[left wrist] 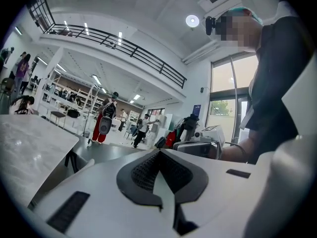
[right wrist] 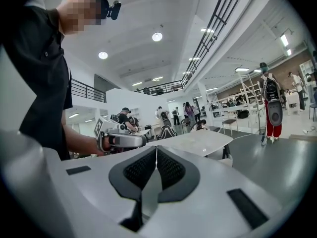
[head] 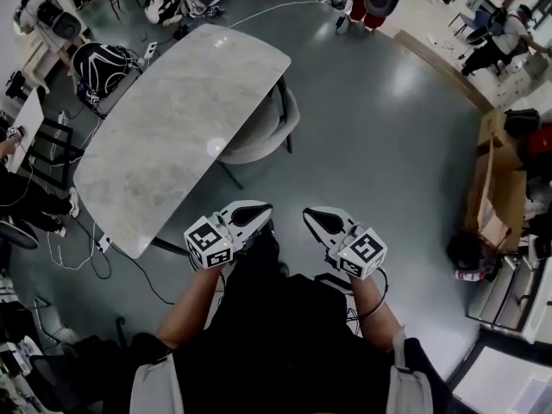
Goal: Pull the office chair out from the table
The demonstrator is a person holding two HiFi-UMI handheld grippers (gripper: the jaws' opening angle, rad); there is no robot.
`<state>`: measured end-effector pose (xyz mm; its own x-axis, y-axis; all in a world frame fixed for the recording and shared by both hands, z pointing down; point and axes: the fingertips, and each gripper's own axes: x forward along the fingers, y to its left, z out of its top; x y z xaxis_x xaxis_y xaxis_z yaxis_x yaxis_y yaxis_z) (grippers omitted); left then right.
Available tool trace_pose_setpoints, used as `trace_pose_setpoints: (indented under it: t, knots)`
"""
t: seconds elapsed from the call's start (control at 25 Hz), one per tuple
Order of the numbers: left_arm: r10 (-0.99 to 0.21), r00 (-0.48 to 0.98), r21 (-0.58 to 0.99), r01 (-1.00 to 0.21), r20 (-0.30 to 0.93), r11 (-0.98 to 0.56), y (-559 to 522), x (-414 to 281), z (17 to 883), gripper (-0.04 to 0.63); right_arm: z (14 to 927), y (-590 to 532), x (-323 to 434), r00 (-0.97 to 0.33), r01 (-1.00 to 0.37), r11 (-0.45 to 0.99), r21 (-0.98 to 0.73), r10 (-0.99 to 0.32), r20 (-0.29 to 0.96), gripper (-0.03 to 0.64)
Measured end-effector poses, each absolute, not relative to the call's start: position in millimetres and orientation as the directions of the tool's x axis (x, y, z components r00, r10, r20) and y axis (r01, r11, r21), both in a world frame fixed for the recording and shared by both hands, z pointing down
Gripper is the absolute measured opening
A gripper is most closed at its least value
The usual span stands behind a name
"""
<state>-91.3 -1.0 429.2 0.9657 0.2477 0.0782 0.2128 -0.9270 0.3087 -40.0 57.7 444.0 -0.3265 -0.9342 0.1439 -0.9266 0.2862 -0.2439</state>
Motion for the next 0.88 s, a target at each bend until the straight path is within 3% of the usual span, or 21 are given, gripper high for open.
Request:
trace_pose_setpoints:
  t: [0.6,0.88]
  knots:
    - [0.284,0.957,0.305,0.257,0.049,-0.917,-136,-4,425,0.012,430,-91,41,-0.331,-0.935,0.298,-0.192,-0.928,0.174,0.018]
    - [0.251,0.967,0.326,0.225,0.041,-0.918,-187,19,430,0.012,437,-142,71,-0.356,-0.93,0.323,-0.178,-0.911,0.207,0.02]
